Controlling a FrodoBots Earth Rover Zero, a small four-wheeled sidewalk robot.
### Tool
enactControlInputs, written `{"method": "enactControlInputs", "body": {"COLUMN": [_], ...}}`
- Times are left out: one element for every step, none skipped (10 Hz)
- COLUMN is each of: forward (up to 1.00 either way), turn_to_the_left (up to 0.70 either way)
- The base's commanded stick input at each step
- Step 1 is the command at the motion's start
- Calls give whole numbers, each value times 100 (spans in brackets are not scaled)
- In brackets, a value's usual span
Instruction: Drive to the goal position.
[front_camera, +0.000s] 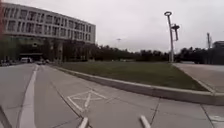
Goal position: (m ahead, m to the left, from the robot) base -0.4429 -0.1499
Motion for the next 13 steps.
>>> {"method": "enactControlInputs", "body": {"forward": [0, 0, 0, 0, 0, 0, 0, 0, 0, 0, 0, 0, 0], "turn_to_the_left": [-100, -100, -100, -100, -100, -100, -100, -100, -100, -100, -100, -100, -100]}}
